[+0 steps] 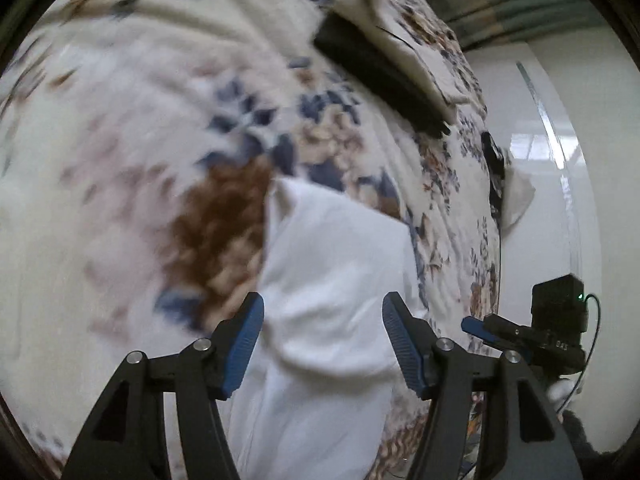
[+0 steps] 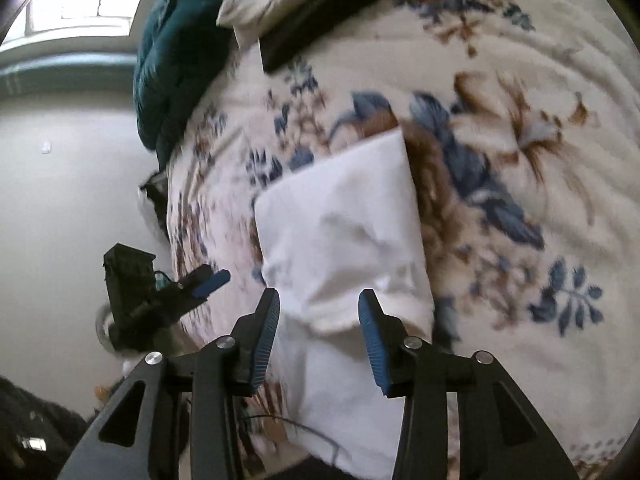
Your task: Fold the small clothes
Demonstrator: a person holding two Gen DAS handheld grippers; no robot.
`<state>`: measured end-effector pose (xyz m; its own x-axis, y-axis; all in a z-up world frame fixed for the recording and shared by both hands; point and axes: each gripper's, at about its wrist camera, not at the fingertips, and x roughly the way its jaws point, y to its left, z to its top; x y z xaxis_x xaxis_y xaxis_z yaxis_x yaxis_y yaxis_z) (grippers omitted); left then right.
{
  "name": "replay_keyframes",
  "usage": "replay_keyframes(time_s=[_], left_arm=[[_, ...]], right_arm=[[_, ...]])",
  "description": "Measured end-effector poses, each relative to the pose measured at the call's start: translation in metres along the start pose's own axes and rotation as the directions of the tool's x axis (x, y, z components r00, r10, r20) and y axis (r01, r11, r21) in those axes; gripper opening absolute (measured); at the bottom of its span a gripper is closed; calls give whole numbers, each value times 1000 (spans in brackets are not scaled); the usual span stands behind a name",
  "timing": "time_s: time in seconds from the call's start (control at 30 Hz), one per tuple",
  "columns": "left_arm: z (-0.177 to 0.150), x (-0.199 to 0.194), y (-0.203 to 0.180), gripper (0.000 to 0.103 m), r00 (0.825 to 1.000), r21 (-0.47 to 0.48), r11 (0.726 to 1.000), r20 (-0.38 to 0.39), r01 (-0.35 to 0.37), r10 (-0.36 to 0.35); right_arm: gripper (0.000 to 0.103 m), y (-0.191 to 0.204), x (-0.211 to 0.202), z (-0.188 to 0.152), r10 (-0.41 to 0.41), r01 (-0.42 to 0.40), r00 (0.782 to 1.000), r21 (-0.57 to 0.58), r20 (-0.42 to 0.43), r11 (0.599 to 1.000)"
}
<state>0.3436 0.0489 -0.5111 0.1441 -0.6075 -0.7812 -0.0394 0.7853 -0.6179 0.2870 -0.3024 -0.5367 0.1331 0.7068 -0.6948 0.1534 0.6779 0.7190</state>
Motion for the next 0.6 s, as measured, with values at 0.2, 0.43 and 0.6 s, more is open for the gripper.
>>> replay_keyframes(time_s=[0.2, 0.43, 0.6], left_arm=[[-7, 67, 4, 59, 978, 82, 988, -151, -131, 142], [-44, 15, 27, 59, 989, -134, 991, -147, -8, -12], [-58, 39, 46, 59, 972, -390, 912, -134, 126, -191]], right_arm=[[43, 4, 71, 6, -157, 156, 984, -13, -80, 988], [43, -25, 56, -42, -176, 189, 978, 121, -113, 974], [43, -61, 28, -53, -87, 81, 996, 391, -2, 917]])
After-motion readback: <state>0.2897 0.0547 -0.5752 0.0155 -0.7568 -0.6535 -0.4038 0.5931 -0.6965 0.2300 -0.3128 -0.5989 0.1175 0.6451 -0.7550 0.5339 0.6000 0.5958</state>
